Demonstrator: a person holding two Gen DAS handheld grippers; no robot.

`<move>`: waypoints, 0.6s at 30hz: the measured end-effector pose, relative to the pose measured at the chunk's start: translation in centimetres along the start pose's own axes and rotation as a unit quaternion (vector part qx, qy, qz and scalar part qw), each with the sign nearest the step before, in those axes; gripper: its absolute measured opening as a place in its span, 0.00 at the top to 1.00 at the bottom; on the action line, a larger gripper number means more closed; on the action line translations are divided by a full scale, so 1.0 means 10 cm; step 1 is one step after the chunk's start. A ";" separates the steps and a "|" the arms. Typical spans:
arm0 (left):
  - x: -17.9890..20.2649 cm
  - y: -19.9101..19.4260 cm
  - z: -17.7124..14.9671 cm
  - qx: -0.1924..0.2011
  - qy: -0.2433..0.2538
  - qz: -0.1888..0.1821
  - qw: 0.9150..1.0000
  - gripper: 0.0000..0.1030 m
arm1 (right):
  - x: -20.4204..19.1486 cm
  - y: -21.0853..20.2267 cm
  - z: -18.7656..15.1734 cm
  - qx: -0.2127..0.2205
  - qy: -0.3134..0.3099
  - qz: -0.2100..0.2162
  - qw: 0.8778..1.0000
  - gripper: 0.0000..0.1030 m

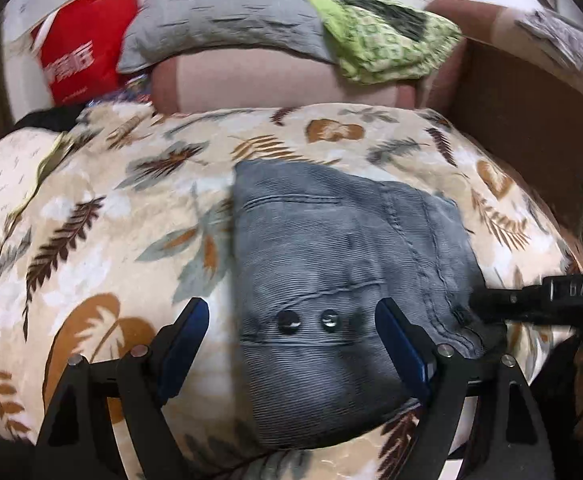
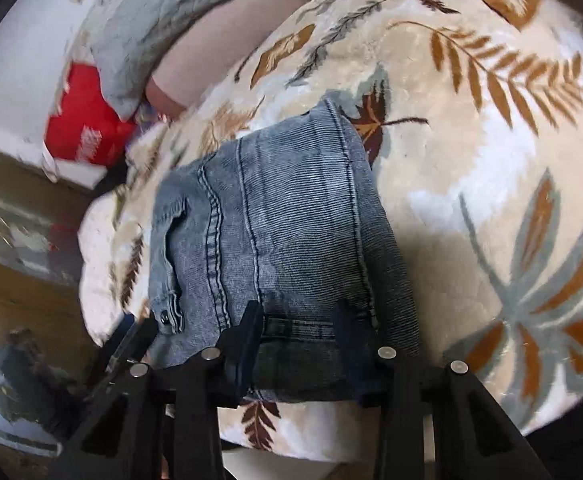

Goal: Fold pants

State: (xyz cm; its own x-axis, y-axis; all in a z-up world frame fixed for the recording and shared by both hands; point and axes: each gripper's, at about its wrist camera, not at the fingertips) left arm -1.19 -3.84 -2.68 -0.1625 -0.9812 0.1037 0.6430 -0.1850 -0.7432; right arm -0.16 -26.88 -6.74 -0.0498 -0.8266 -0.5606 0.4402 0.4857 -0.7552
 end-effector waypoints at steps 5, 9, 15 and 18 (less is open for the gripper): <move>0.02 0.25 -0.15 -0.044 0.003 -0.004 0.999 0.15 | -0.38 -0.19 0.43 0.033 -0.043 0.022 0.998 0.59; 0.02 0.27 -0.15 -0.048 0.001 -0.008 0.999 0.15 | -0.46 -0.01 0.87 0.032 -0.048 0.067 0.996 0.45; -0.06 0.27 -0.14 -0.049 -0.015 -0.028 0.998 0.14 | 0.10 0.41 0.93 -0.016 0.022 -0.017 0.999 0.45; -0.14 0.09 -0.06 -0.018 -0.053 -0.055 0.997 0.15 | -0.27 0.28 1.04 -0.023 -0.034 -0.055 0.998 0.45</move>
Point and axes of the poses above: each gripper's, at about its wrist camera, not at the fingertips, and y roughly the way its jaws point, x to its right, z to its top, and after that the axes turned 8 degrees about -y, right-handed
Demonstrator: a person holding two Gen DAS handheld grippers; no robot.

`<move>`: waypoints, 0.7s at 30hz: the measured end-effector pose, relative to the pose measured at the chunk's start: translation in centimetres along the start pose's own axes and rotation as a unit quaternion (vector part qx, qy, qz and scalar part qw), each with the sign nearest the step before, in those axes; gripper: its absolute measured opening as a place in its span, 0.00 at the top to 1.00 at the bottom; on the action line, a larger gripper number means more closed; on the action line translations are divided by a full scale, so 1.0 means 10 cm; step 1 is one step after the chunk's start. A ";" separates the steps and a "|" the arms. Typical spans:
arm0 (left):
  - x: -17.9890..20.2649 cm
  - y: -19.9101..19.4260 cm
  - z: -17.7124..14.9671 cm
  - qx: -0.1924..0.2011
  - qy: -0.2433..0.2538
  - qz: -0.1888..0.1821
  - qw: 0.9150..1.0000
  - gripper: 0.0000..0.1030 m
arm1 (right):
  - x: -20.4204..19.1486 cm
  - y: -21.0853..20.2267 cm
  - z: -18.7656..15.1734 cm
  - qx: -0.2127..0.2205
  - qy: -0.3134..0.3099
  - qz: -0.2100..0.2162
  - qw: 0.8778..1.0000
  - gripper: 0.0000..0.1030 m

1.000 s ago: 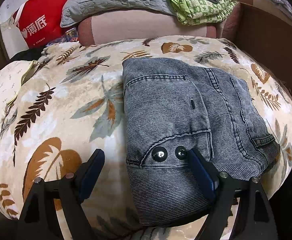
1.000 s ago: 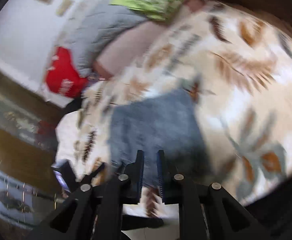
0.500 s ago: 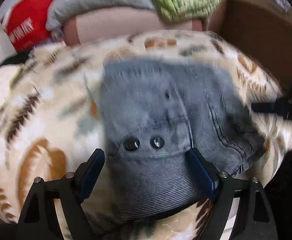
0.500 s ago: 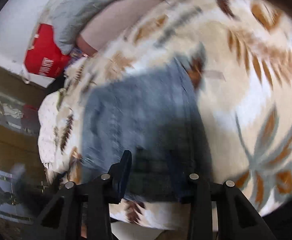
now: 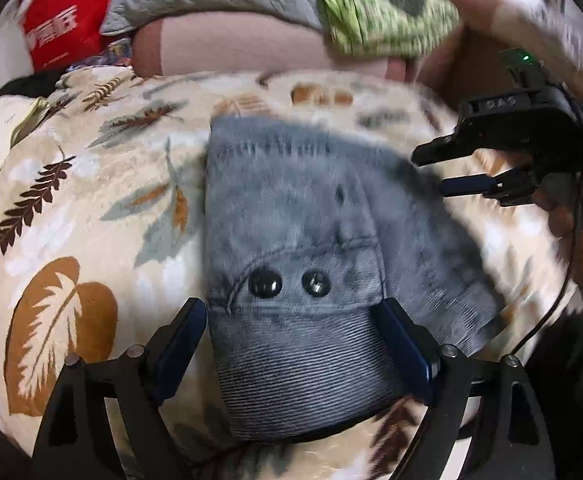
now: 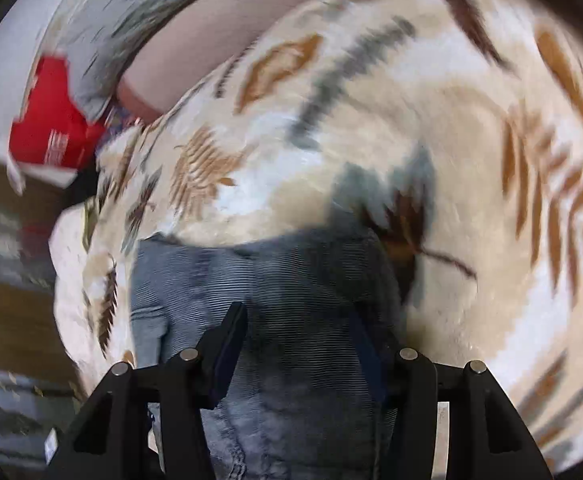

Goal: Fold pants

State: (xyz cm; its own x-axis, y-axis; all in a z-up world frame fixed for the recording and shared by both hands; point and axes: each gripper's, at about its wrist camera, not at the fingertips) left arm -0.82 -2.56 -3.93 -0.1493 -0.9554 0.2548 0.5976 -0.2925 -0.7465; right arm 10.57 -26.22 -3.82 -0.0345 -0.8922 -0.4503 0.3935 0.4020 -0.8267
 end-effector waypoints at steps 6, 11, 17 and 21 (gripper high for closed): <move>-0.07 0.19 -0.02 -0.035 -0.009 0.002 0.999 0.14 | -1.07 -0.19 0.51 0.018 -0.165 -0.051 0.985 0.13; -0.02 0.23 -0.05 -0.036 0.005 0.002 0.999 0.14 | -1.95 0.56 0.80 -0.104 -0.292 -0.074 0.948 0.13; -0.05 0.26 -0.07 -0.042 0.002 -0.010 0.999 0.13 | -2.13 1.40 0.79 -0.238 -0.323 -0.133 0.906 0.55; -0.06 0.30 -0.06 -0.044 -0.001 -0.015 0.999 0.13 | -1.93 1.45 0.85 -0.239 -0.287 -0.141 0.917 0.81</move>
Point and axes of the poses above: each gripper's, at about its wrist camera, not at the fingertips, and y roughly the way its jaws point, x to its right, z to its top, and after that the axes turned 8 degrees about -y, right-handed
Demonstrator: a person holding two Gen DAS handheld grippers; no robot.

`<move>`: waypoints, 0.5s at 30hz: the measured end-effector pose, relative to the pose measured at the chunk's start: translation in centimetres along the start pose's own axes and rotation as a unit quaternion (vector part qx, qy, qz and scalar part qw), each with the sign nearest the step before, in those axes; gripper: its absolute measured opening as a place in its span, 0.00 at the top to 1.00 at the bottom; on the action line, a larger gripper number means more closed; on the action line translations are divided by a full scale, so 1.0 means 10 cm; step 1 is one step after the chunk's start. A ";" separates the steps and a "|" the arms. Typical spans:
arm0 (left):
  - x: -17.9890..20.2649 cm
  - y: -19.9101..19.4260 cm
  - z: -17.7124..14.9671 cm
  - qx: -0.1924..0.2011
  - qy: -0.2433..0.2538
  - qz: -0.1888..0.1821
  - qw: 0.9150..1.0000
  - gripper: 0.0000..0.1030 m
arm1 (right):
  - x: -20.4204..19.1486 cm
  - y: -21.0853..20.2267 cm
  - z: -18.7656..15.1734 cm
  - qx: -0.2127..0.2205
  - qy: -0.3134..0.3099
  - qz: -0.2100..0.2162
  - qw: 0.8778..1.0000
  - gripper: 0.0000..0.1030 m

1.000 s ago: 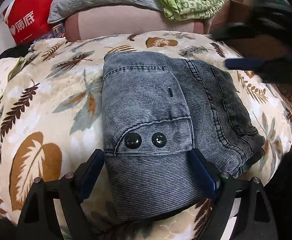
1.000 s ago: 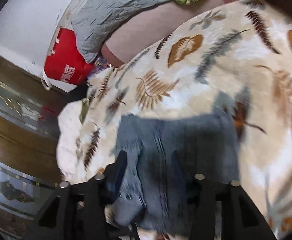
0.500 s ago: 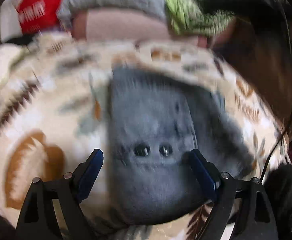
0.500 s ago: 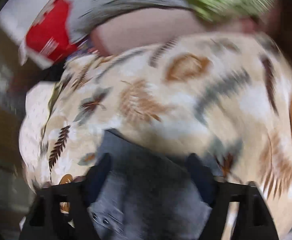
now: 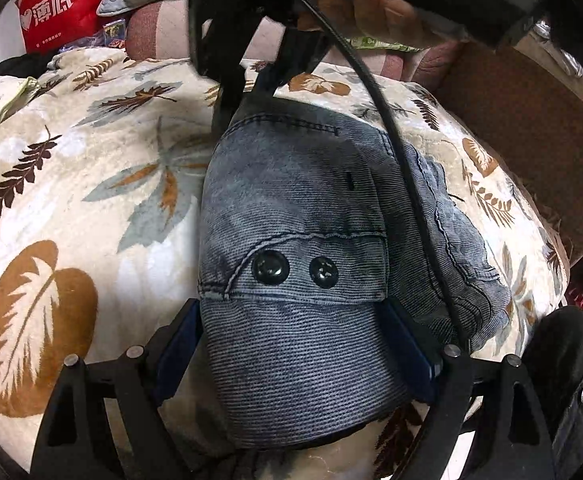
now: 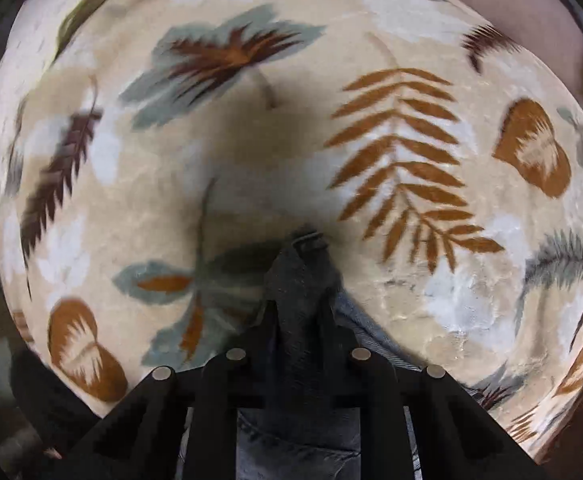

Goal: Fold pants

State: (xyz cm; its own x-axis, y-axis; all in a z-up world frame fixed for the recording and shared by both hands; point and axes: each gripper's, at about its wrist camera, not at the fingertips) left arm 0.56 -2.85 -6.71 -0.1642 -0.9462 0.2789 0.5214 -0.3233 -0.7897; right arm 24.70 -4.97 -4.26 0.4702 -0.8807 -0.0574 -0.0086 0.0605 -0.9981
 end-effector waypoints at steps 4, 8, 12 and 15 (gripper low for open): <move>0.01 0.02 -0.01 0.002 0.003 0.003 1.000 0.12 | 0.38 -0.29 -0.15 0.095 0.096 -0.042 0.990 0.81; 0.00 0.02 0.00 0.004 -0.005 -0.004 1.000 0.12 | 0.57 -0.58 -0.60 0.168 0.134 -0.019 0.976 0.80; -0.05 -0.06 0.00 0.011 -0.021 -0.018 1.000 0.13 | 0.67 -0.64 -1.21 0.203 0.152 0.054 0.966 0.63; -0.07 -0.23 -0.01 0.028 -0.029 -0.033 0.999 0.13 | 0.71 -0.39 -1.76 0.199 0.167 0.097 0.961 0.37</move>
Point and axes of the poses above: each gripper's, at about its wrist camera, not at the fingertips, and y roughly the way its jaws point, x to its right, z to its top, and after that the axes turned 8 degrees about -y, right-handed
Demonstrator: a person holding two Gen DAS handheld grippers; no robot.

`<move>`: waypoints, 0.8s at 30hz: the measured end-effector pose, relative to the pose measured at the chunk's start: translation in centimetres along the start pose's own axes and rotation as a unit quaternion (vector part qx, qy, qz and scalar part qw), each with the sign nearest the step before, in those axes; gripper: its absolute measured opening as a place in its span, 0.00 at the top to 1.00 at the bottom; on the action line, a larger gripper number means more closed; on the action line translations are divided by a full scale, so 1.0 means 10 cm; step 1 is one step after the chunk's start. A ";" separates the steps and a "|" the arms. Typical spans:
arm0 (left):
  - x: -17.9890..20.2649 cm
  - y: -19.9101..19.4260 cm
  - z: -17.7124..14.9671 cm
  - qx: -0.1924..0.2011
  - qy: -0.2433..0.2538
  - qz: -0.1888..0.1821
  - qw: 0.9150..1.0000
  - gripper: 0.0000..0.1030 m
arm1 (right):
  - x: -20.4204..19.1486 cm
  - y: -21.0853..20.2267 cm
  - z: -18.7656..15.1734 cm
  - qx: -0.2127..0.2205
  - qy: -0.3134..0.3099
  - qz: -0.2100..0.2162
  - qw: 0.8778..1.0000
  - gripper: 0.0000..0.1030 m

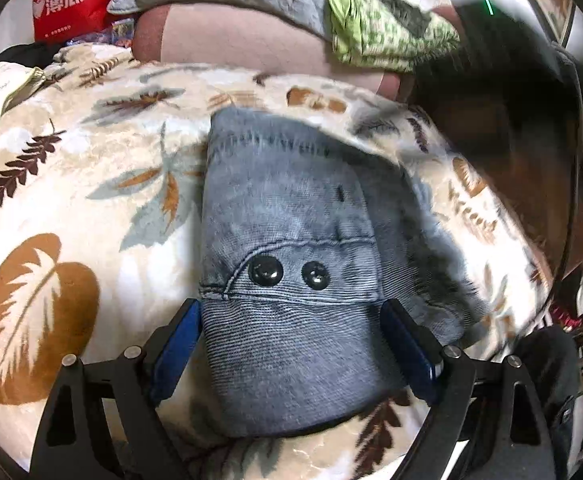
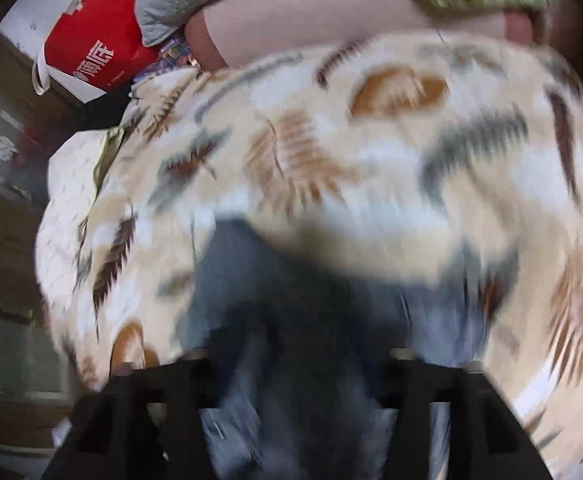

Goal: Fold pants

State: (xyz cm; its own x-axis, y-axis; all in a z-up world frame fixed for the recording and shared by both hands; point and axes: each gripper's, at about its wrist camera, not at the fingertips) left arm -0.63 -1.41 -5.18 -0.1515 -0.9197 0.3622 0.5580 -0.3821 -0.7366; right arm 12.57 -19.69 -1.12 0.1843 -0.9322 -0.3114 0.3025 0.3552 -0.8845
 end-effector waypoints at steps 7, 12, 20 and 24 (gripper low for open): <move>-0.12 -0.27 0.08 0.036 -0.034 0.033 0.998 0.13 | 0.48 0.04 -0.68 0.019 0.058 0.017 0.998 0.37; -0.22 -0.35 0.08 0.039 -0.056 0.085 0.994 0.13 | 0.19 -0.29 -1.06 0.099 0.006 0.018 0.995 0.37; -0.17 -0.31 0.00 0.023 -0.038 0.126 0.991 0.13 | 0.00 -0.10 -1.48 0.091 -0.081 -0.057 0.991 0.35; -0.12 -0.33 0.00 0.025 -0.028 0.130 0.991 0.13 | -0.01 -0.36 -1.52 0.139 -0.068 -0.050 0.987 0.34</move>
State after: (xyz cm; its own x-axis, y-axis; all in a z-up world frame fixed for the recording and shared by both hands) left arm -2.33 1.00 -3.20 0.0478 -0.9793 0.1966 0.6120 -0.1269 -0.7806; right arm -2.72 -21.95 -3.16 0.2584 -0.9523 -0.1622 0.5661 0.2854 -0.7734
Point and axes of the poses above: each gripper's, at about its wrist camera, not at the fingertips, and y roughly the way its jaws point, x to its right, z to its top, and after that the axes turned 8 degrees about -y, right-handed
